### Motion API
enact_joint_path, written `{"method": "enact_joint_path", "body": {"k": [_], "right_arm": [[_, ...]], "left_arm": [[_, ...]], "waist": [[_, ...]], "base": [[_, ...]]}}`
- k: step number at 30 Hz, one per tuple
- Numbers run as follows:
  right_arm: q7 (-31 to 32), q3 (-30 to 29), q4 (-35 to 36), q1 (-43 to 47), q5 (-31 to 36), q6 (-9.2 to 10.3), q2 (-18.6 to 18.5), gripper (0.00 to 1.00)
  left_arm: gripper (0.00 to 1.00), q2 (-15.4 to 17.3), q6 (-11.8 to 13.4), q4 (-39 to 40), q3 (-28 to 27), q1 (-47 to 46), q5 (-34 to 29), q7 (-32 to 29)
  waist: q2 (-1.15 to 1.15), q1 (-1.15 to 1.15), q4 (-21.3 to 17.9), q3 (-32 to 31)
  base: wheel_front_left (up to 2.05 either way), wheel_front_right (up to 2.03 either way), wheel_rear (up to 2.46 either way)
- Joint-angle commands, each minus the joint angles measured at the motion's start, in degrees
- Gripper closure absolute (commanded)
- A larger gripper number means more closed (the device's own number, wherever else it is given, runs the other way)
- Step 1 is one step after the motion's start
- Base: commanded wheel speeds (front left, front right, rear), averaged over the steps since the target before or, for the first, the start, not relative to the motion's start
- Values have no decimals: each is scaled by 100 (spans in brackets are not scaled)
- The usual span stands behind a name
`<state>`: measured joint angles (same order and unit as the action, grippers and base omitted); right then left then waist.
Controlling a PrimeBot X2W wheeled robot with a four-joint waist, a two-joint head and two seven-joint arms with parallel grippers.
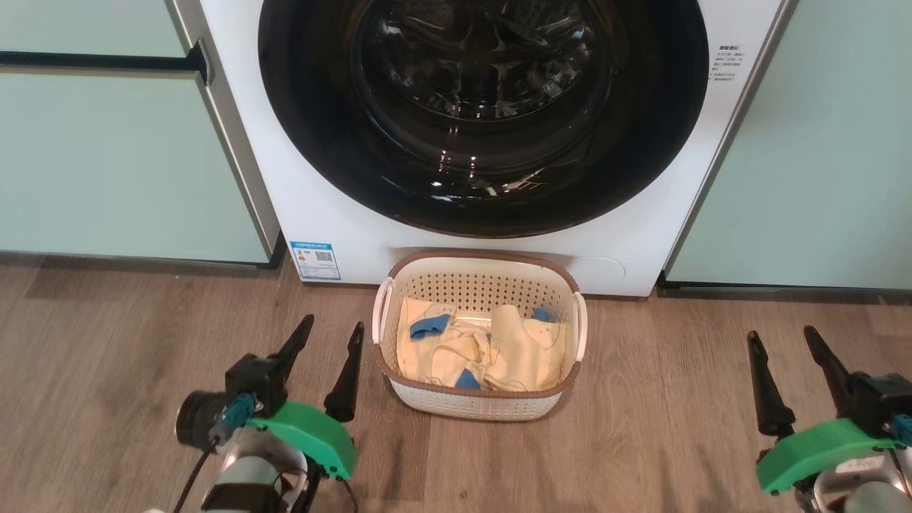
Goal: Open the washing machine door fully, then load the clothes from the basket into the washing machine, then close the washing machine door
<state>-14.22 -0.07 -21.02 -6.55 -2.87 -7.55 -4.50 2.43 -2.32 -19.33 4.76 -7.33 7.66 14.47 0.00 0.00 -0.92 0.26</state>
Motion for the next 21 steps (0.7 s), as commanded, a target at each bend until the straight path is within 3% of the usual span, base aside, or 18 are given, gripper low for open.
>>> {"method": "enact_joint_path", "body": {"k": [1, 12, 21], "right_arm": [[-78, 85, 178, -280, -22, 6, -6, 0], [-78, 58, 201, -245, -79, 6, 16, 0], [-78, 27, 208, -232, -100, 6, 22, 0]], "left_arm": [[0, 53, 35, 159, -192, -346, 16, 52], [0, 55, -79, 130, -121, -354, 27, 52], [0, 63, -111, 117, -102, -352, -48, 52]], "waist": [[0, 0, -1, -3], [0, 0, -13, -29], [0, 0, -28, -52]], "base": [[0, 0, 0], [4, 4, -8], [62, 62, -125]]}}
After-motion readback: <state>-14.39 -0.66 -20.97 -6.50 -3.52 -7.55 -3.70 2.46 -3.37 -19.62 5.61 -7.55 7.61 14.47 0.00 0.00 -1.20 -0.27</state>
